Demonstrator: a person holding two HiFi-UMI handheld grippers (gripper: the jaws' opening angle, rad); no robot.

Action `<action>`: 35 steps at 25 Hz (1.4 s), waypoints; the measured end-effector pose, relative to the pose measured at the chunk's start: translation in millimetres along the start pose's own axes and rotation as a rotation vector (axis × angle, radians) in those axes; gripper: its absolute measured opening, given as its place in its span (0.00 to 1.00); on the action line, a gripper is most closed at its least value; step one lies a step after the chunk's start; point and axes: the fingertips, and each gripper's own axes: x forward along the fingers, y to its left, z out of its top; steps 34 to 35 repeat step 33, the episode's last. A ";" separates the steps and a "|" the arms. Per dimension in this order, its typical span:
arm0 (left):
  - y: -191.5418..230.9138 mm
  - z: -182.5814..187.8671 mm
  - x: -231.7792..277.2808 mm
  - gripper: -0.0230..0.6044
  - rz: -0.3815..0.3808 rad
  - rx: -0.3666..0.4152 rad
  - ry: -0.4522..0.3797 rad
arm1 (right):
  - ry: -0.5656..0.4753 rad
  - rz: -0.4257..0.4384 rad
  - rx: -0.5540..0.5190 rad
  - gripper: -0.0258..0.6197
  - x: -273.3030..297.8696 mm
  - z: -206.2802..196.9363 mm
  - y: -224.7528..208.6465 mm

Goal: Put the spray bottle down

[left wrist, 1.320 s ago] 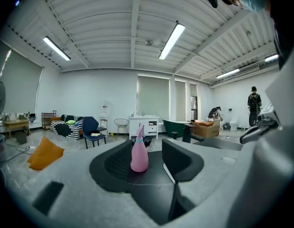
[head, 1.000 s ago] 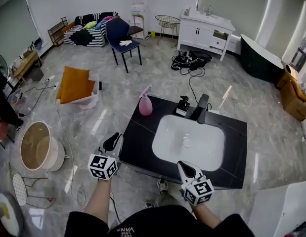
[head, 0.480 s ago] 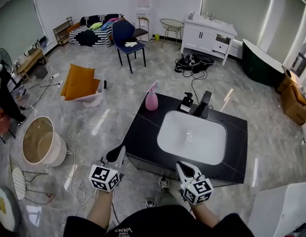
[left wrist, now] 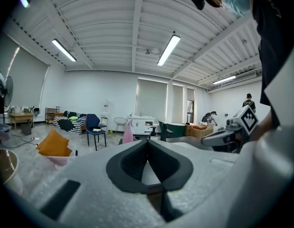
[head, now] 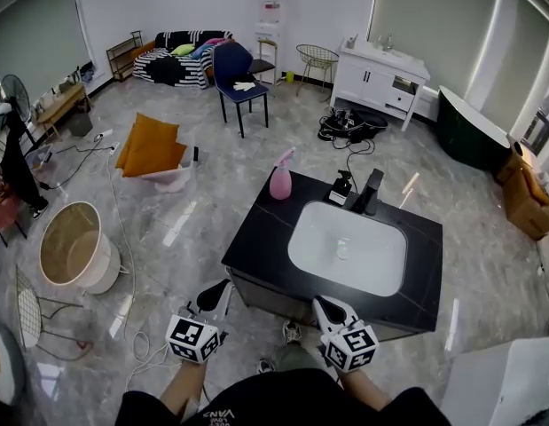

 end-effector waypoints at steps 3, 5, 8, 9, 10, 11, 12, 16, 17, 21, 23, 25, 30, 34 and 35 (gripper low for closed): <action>-3.3 -7.6 -17.2 0.05 0.012 -0.010 0.003 | 0.008 0.004 -0.001 0.04 -1.6 -4.6 9.6; -4.8 -12.9 -26.9 0.05 0.019 -0.012 0.009 | 0.013 0.010 0.003 0.04 -1.6 -7.8 15.2; -6.3 -18.9 -39.0 0.05 0.030 -0.017 0.014 | 0.025 0.017 -0.001 0.04 -0.1 -12.2 21.8; -6.2 -20.6 -43.0 0.05 0.034 -0.020 0.015 | 0.028 0.018 -0.005 0.04 0.9 -13.0 24.0; -6.2 -22.1 -46.7 0.05 0.037 -0.023 0.016 | 0.030 0.019 -0.008 0.04 1.7 -13.3 26.1; -6.5 -23.9 -49.8 0.05 0.039 -0.027 0.017 | 0.031 0.020 -0.010 0.04 2.3 -13.4 27.8; -6.9 -25.8 -52.0 0.05 0.041 -0.029 0.020 | 0.030 0.021 -0.012 0.04 2.9 -13.4 28.6; -8.4 -31.3 -58.6 0.05 0.052 -0.029 0.027 | 0.032 0.028 -0.020 0.04 6.4 -14.4 29.4; -9.1 -31.3 -60.3 0.05 0.054 -0.029 0.026 | 0.032 0.028 -0.020 0.04 6.7 -13.9 30.0; -11.4 -29.6 -65.1 0.05 0.063 -0.034 0.013 | 0.028 0.035 -0.030 0.04 9.2 -10.6 33.7; -12.6 -29.8 -66.1 0.05 0.066 -0.038 0.009 | 0.030 0.042 -0.033 0.04 10.4 -10.6 34.5; -14.1 -30.4 -66.5 0.05 0.066 -0.040 0.008 | 0.034 0.044 -0.036 0.04 9.9 -10.8 34.4; -16.2 -30.0 -65.3 0.05 0.067 -0.039 0.000 | 0.036 0.041 -0.040 0.04 9.3 -10.0 31.1; -15.7 -29.1 -61.8 0.05 0.073 -0.039 -0.002 | 0.035 0.042 -0.043 0.04 10.3 -8.2 27.5; -15.7 -29.1 -61.8 0.05 0.073 -0.039 -0.002 | 0.035 0.042 -0.043 0.04 10.3 -8.2 27.5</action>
